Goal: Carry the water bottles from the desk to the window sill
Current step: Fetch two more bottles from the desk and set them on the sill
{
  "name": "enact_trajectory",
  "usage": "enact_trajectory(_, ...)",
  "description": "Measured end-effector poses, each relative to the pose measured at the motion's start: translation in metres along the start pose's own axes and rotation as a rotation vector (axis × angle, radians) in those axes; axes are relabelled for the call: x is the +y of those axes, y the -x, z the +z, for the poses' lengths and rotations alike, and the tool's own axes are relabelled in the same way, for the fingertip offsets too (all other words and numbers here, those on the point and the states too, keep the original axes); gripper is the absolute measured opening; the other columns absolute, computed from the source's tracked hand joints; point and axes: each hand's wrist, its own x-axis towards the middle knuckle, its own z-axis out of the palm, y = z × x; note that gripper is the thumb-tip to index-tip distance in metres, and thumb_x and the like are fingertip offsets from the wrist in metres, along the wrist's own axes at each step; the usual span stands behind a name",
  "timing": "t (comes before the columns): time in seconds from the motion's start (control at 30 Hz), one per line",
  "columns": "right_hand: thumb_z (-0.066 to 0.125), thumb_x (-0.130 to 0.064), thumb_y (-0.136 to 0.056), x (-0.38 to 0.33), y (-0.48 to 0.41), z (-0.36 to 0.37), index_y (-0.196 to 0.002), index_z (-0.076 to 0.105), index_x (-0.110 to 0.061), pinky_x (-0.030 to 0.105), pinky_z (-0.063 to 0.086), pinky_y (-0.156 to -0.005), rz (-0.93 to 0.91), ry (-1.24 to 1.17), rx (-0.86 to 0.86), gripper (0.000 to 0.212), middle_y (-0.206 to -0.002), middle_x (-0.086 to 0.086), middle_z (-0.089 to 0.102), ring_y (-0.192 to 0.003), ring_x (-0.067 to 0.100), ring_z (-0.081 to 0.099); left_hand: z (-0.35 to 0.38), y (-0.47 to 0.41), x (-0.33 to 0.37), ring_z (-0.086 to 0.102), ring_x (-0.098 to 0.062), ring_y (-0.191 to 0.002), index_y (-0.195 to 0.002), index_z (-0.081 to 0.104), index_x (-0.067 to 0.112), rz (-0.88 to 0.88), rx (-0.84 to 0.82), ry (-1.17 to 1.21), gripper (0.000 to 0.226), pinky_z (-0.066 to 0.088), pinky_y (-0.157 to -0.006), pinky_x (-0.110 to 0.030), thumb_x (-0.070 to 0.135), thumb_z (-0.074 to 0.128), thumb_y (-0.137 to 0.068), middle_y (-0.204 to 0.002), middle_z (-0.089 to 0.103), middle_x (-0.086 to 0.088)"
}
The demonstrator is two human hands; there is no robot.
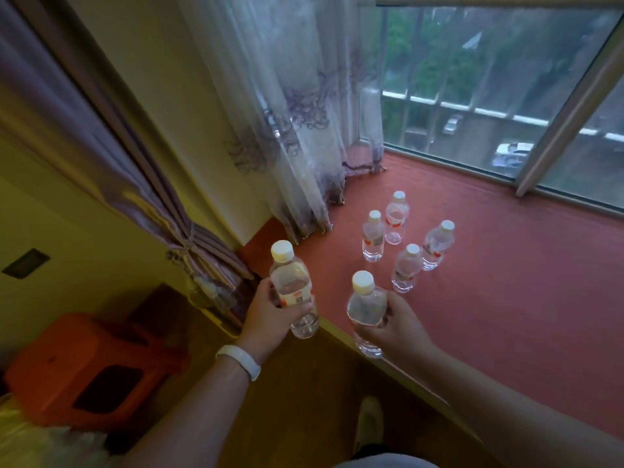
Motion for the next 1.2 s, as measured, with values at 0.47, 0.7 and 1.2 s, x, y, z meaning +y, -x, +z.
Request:
enact_trajectory(0.47, 0.082, -0.015, -0.07, -0.002, -0.051, -0.028, -0.095, 0.056, -0.035, 0.031, 0.055, -0.075, 0.141, -0.049, 0.296, 0.041, -0.093, -0.008, 0.069, -0.085, 0.007, 0.067, 0.058, -0.12, 0.027, 0.067, -0.021, -0.105, -0.123, 0.051, 0.02, 0.062, -0.318, -0.233, 0.083, 0.055, -0.095, -0.049, 0.025, 0.088, -0.049, -0.113, 0.068, -0.007)
enact_trajectory(0.7, 0.084, -0.026, -0.065, 0.025, -0.086, -0.007, -0.096, 0.055, -0.038, 0.039, 0.056, -0.08, 0.317, -0.053, 0.538, 0.045, -0.095, -0.011, 0.067, -0.088, 0.01, 0.066, 0.079, -0.187, 0.001, 0.067, -0.019, -0.105, -0.121, 0.05, 0.018, 0.038, -0.437, -0.283, 0.078, 0.055, -0.095, -0.043, 0.015, 0.092, -0.055, -0.113, 0.067, -0.002)
enact_trajectory(1.2, 0.087, -0.033, -0.069, 0.077, -0.168, 0.054, -0.116, 0.055, -0.021, 0.017, 0.044, -0.067, 0.55, -0.157, 0.893, 0.058, -0.096, -0.012, 0.064, -0.083, 0.002, 0.061, 0.111, -0.307, -0.07, 0.066, -0.014, -0.095, -0.107, 0.043, 0.037, 0.077, -0.635, -0.529, 0.068, 0.055, -0.086, -0.032, 0.043, 0.091, -0.06, -0.098, 0.065, 0.015)
